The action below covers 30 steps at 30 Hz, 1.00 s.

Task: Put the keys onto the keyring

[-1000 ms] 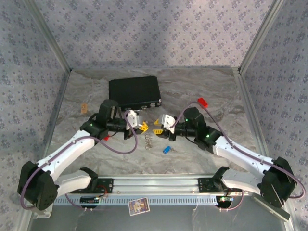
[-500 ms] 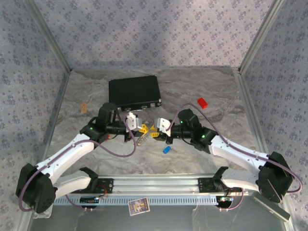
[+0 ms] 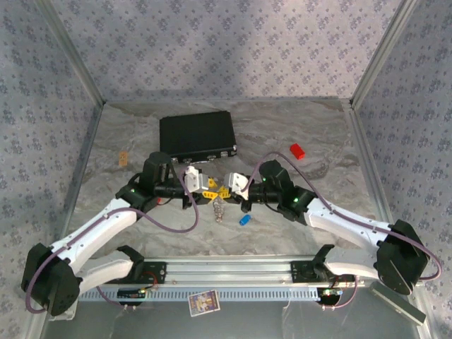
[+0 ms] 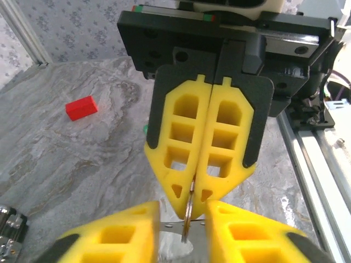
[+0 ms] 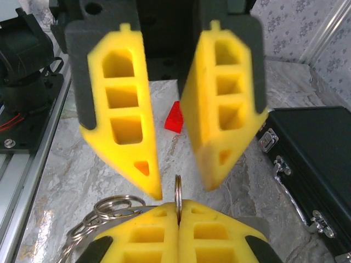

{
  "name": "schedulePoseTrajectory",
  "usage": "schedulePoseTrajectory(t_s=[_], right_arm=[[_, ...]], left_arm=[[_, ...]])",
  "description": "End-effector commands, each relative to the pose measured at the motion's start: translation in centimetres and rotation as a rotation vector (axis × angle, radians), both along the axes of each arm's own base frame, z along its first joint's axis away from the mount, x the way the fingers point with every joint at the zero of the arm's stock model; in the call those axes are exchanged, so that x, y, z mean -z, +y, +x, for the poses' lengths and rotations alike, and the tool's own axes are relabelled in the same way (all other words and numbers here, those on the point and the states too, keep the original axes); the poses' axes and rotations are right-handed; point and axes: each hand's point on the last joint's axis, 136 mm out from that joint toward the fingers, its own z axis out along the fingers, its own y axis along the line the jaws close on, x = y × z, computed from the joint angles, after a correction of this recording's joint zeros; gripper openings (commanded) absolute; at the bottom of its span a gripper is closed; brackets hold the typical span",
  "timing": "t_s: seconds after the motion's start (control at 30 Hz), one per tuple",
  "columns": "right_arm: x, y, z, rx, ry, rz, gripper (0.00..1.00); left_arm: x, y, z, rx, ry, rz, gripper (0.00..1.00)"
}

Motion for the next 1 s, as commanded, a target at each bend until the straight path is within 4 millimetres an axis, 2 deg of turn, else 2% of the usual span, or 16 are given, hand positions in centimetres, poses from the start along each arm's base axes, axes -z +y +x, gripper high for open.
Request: schedulePoseTrajectory(t_s=[0.0, 0.1, 0.23, 0.6, 0.97], right_arm=[[-1.5, 0.4, -0.1, -0.015, -0.028, 0.023, 0.00], [-1.4, 0.3, -0.2, -0.017, -0.036, 0.021, 0.00], [-1.3, 0.3, -0.3, -0.025, -0.041, 0.015, 0.00], [-2.0, 0.8, -0.7, -0.051, -0.047, 0.028, 0.00], [-2.1, 1.6, -0.8, -0.072, -0.048, 0.024, 0.00]], left_arm=[[-0.6, 0.6, 0.3, -0.046, -0.050, 0.009, 0.36], [-0.1, 1.4, 0.6, -0.102, -0.055, 0.044, 0.38], [0.7, 1.9, 0.0, -0.107, -0.040, 0.062, 0.36], [1.5, 1.3, -1.1, -0.017, 0.007, 0.079, 0.32], [1.1, 1.3, -1.3, -0.003, 0.006, 0.070, 0.25]])
